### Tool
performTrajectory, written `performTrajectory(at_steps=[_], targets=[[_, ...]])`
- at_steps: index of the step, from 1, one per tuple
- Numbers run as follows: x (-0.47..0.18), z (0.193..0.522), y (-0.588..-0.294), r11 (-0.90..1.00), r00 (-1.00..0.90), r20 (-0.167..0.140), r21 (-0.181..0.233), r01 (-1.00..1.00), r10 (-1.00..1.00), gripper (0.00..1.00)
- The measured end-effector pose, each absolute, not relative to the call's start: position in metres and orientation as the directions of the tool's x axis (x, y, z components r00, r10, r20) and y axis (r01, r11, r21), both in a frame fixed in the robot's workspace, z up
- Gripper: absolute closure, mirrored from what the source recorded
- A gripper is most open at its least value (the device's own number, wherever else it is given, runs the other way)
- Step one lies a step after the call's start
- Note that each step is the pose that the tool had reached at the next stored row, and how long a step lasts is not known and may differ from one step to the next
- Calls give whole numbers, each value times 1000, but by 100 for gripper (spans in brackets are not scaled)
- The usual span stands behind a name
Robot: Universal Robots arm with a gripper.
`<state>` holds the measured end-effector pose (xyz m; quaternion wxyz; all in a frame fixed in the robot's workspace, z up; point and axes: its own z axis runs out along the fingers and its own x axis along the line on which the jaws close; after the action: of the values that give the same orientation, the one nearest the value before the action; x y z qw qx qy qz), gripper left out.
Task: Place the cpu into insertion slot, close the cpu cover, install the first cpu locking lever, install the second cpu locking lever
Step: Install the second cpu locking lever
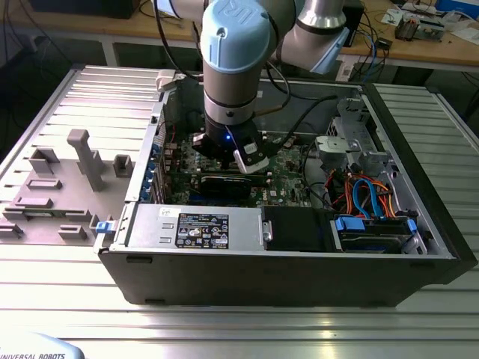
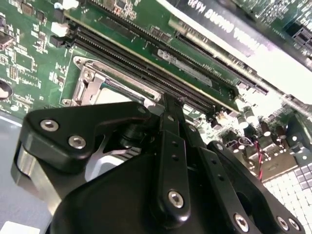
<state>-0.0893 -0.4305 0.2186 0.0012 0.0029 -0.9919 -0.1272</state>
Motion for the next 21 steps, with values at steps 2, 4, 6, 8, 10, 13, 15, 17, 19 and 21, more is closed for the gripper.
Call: performTrajectory(at_steps=[2,4,6,8,10,13,15,17,19,21], targets=[[-90,218,-433,966,-1000,2,260,-5,-6,89],[-90,217,-434,964,-1000,2,266,-5,-5,89],[-91,215,-434,962,-1000,2,273,-4,-4,89],[-92,213,-434,960,-1000,2,278,-3,-3,89],[-93,211,-434,960,-1000,2,281,-2,-3,89],[-93,208,-433,957,-1000,2,290,-2,-3,89],[-93,207,-433,955,-1000,1,297,-2,-2,89],[-93,206,-433,954,-1000,1,299,-2,-3,89],[-94,203,-433,954,-1000,2,299,-2,-3,89],[-94,202,-433,954,-1000,1,301,-2,-3,89]])
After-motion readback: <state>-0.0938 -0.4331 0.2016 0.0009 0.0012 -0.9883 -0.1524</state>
